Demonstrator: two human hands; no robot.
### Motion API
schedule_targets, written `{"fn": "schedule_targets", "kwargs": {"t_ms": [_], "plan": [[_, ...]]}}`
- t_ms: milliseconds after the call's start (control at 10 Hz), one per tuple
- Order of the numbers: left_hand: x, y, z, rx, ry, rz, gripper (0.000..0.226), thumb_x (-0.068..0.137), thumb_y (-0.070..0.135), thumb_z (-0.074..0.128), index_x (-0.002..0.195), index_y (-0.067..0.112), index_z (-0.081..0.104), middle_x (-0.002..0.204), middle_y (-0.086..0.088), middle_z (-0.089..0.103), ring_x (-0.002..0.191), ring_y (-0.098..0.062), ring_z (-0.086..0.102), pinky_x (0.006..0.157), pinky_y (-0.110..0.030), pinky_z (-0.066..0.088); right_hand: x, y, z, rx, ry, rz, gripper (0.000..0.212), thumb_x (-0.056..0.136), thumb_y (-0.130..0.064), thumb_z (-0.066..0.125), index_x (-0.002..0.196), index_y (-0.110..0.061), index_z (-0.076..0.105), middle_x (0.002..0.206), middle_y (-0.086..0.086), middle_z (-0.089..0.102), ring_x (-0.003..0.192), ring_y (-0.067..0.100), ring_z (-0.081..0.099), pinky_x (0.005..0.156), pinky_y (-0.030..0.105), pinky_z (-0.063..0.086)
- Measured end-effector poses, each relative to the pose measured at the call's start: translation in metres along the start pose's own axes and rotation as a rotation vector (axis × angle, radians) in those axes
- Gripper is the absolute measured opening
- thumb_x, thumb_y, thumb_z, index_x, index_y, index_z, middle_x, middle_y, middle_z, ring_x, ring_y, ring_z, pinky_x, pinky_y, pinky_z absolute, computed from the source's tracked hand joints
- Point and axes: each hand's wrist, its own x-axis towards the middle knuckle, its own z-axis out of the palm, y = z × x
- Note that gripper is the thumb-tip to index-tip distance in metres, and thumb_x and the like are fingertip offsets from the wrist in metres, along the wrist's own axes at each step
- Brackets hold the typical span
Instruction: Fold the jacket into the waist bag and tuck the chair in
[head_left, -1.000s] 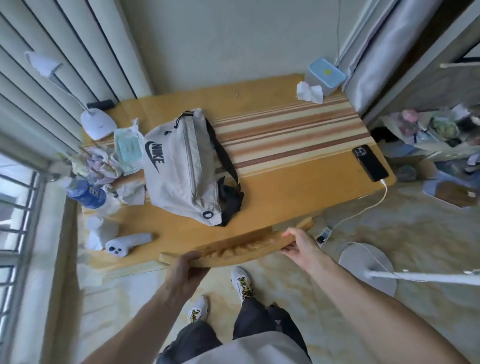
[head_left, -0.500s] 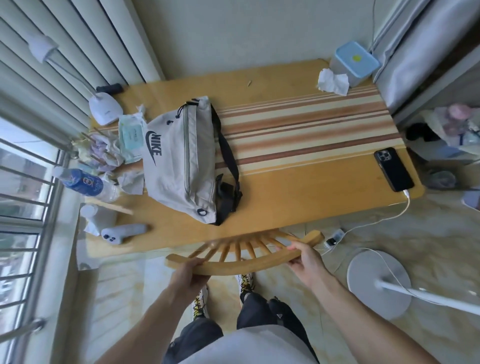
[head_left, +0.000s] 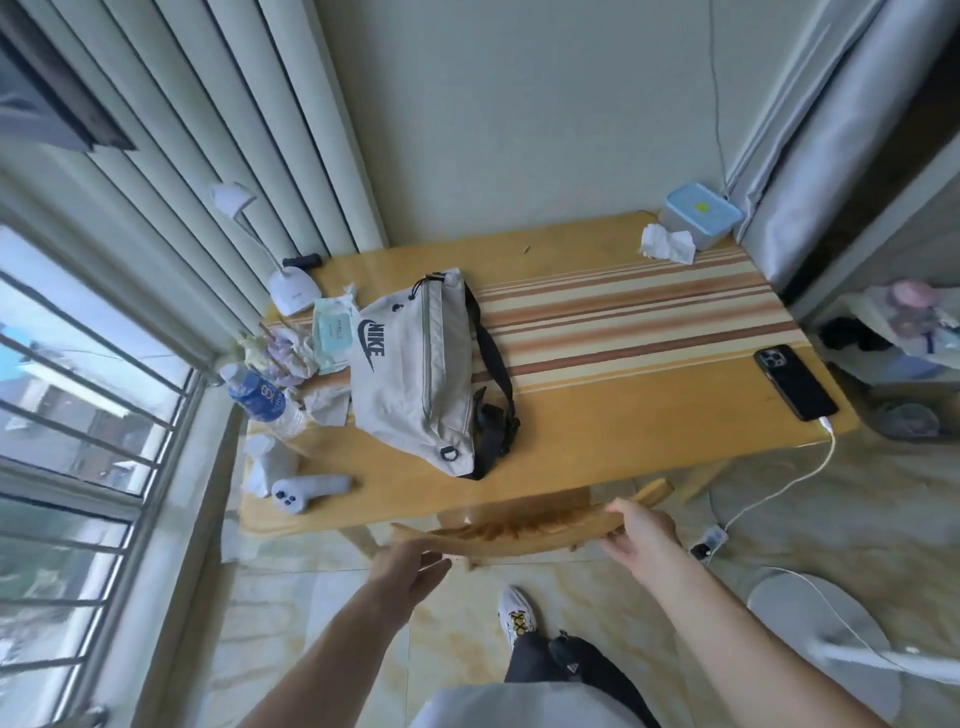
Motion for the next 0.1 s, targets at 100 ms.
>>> {"fn": "schedule_targets", "kwargs": {"t_ms": [100], "plan": [[-0.0136,-0.011,-0.0252,0.0,-0.05,0.053,0.015,0.099,0.008,0.058,0.108,-0.003,0.062,0.106,-0.02,0.074,0.093,-0.033,0.074,0.071,-0.035,0.063,-0.0511,-0.0035,-0.0024,0.027,-0.033,-0.218,0.038,0.095,-0.013,0.068,0.131,-0.005,0.058,0.13,0.016,0.062,0.112,0.029,0.065,0.09,0.039,0.058]]}}
